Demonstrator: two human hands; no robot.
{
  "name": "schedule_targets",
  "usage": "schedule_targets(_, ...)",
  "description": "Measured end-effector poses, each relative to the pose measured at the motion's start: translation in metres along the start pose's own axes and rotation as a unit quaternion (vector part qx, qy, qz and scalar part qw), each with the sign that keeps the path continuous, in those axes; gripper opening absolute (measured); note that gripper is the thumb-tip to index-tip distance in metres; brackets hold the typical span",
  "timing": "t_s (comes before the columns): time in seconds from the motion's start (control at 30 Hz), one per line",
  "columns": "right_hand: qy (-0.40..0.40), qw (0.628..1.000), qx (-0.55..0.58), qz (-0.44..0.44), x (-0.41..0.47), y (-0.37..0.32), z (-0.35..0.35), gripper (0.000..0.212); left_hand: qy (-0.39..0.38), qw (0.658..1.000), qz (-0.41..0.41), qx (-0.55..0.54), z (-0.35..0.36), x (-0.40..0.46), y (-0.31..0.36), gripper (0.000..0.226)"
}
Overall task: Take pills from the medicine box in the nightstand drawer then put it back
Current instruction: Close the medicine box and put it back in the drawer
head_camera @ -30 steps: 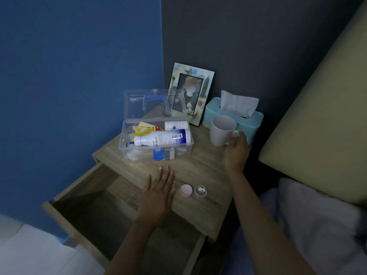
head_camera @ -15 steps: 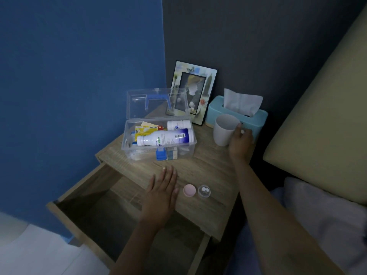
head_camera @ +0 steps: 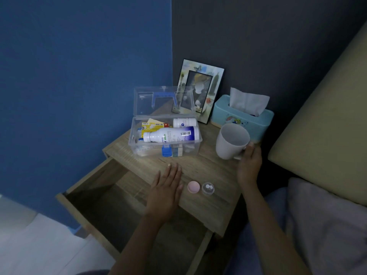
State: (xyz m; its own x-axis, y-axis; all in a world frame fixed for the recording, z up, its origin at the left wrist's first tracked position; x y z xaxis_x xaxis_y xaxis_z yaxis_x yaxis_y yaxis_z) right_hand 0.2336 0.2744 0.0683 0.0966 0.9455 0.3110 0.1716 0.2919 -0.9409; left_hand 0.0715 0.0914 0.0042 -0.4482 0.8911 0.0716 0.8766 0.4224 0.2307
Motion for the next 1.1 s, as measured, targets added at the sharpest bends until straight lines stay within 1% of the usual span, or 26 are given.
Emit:
schedule_targets(0.07, -0.007, 1.0, -0.014, -0.001, -0.016, -0.004, -0.007, 0.029, 0.0, 1.0, -0.001, 0.001, -0.001, 0.0, 0.001, 0.055)
schedule_targets(0.17, -0.02, 0.999, -0.034, -0.008, -0.036, -0.007, -0.016, 0.033, -0.008, 1.0, -0.003, 0.01, -0.002, -0.001, 0.001, 0.056)
schedule_targets(0.3, -0.039, 0.999, -0.027, 0.022, -0.053, -0.005, -0.017, 0.026, -0.017, 1.0, -0.006, 0.004, -0.002, -0.001, 0.002, 0.056)
schedule_targets(0.83, -0.043, 0.998, -0.034, 0.029, -0.052, 0.005, -0.022, 0.026, -0.016, 1.0, -0.009, 0.0, 0.002, 0.0, 0.0, 0.056)
schedule_targets(0.93, -0.026, 0.998, -0.046, 0.034, -0.051, 0.0, -0.027, 0.021, -0.022, 1.0, -0.003, -0.019, -0.002, -0.001, -0.001, 0.057)
schedule_targets(1.0, -0.01, 0.999, -0.047, 0.01, -0.05, -0.013, -0.028, 0.018, -0.003, 0.998, -0.007, -0.061, -0.01, -0.005, -0.005, 0.057)
schedule_targets(1.1, -0.008, 0.998, -0.018, -0.054, -0.044, -0.046, -0.016, 0.033, 0.076, 0.989, -0.058, -0.112, -0.036, -0.005, -0.019, 0.058)
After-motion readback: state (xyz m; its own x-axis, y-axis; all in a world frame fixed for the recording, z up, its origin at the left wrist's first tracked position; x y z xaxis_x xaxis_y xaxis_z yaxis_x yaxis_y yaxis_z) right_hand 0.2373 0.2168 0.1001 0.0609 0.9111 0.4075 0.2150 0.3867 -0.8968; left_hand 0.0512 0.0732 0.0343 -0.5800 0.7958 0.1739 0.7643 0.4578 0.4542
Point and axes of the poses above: each hand's wrist, its own x-axis towards the middle knuckle, its own z-axis out of the palm, y = z × x, the point moved 2 cm from there along x, towards the middle knuckle, and after that the axes turned 8 degrees about -z, right-handed, at the moved point
